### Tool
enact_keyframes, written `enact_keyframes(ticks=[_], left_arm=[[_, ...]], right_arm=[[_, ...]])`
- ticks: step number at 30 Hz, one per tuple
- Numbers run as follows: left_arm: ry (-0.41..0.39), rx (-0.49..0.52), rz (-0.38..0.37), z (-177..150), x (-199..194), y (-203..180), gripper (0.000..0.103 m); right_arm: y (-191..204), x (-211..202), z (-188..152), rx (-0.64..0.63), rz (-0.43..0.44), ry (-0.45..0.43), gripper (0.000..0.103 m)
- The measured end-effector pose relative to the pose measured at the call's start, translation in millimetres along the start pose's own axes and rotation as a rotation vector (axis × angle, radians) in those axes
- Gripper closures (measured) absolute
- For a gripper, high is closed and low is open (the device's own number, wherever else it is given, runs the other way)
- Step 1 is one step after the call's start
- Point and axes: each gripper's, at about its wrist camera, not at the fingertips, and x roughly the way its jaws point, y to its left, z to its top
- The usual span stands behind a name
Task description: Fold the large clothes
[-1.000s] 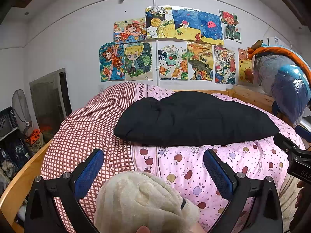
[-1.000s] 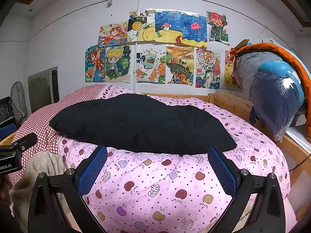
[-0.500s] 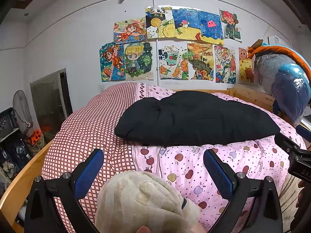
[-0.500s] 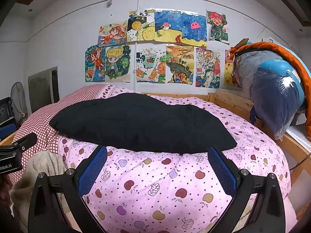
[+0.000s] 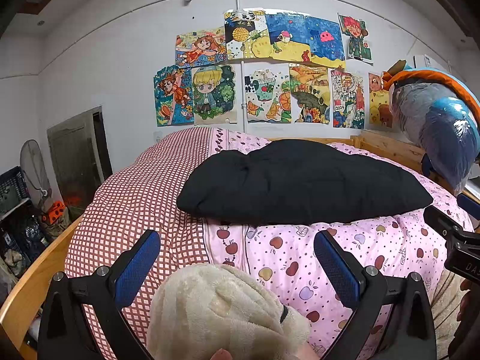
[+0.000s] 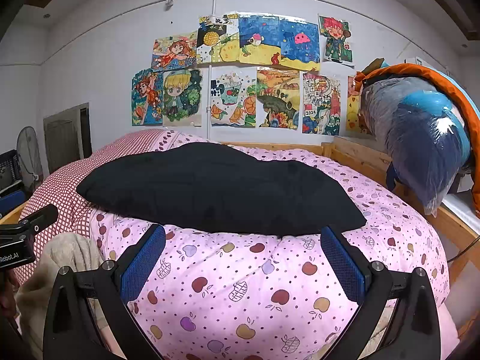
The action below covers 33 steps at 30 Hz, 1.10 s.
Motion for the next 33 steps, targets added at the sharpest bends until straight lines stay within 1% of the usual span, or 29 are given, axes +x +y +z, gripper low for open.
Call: enact_keyframes(ticks=[12, 14, 17, 21, 33], left_arm=[[0.005, -0.003, -0.003, 0.0, 1.0, 1.8, 0.000], [0.025, -0.020, 0.000, -2.0, 4.0, 6.0, 0.000], [0.054, -0.042, 0.034, -6.5, 10.4, 13.5, 0.000], [0.077, -0.064, 0.042, -10.0, 14.9, 21.7, 0.000], [0.098, -0.039, 0.049, -11.9, 19.6, 31.5, 0.000]], right_arm=[[1.6, 0.2, -1.5, 0.000, 0.000, 0.004, 0.001], [2.2, 0.8, -3.4, 0.000, -0.001, 0.006, 0.001], [3.5, -0.3, -5.9, 0.001, 0.000, 0.006, 0.001], [2.8, 1.1, -6.1, 0.002, 0.002, 0.010, 0.001], [4.1, 3.3, -10.4, 0.012, 0.000, 0.025, 0.001]])
